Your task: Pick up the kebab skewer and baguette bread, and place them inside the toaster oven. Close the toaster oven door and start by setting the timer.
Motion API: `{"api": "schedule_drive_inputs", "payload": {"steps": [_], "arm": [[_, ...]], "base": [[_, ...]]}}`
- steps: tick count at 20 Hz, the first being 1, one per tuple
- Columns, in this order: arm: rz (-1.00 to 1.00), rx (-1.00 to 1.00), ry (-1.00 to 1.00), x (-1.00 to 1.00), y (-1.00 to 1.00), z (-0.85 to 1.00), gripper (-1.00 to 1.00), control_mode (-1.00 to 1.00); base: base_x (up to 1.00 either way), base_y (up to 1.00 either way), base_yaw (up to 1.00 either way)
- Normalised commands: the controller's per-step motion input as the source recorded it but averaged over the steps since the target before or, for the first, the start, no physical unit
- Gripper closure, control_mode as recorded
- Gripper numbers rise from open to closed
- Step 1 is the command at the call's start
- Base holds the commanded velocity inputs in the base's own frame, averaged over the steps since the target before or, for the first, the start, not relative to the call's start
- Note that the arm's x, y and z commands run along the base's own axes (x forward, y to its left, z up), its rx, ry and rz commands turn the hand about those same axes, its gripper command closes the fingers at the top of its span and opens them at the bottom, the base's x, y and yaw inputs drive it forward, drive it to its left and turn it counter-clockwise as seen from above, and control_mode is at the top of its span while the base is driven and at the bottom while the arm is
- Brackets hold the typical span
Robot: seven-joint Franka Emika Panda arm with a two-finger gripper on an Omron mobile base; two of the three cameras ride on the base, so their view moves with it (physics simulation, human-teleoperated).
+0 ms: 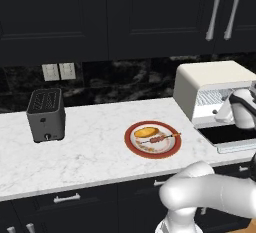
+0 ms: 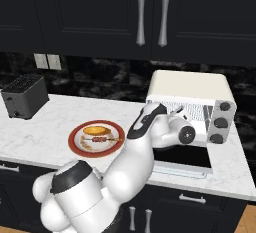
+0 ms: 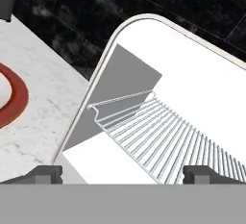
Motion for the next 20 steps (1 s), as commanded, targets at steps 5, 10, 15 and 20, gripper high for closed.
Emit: {"api": "schedule_drive_inputs", "payload": {"steps": [5, 10, 15, 20], "arm": [[0.00, 0.00, 0.00, 0.24, -0.34, -0.12, -1.00, -1.00], [0.00, 0.00, 0.00, 0.25, -0.31, -0.11, -1.00, -1.00], [0.00, 0.00, -0.01, 0.32, -0.02, -0.10, -1.00, -1.00], [0.00, 0.00, -0.01, 0.28, -0.04, -0.23, -1.00, -1.00]], "base": [[0.00, 0.00, 0.00], [0.00, 0.00, 0.00], [0.00, 0.00, 0.00], [0.00, 0.00, 0.00]]}}
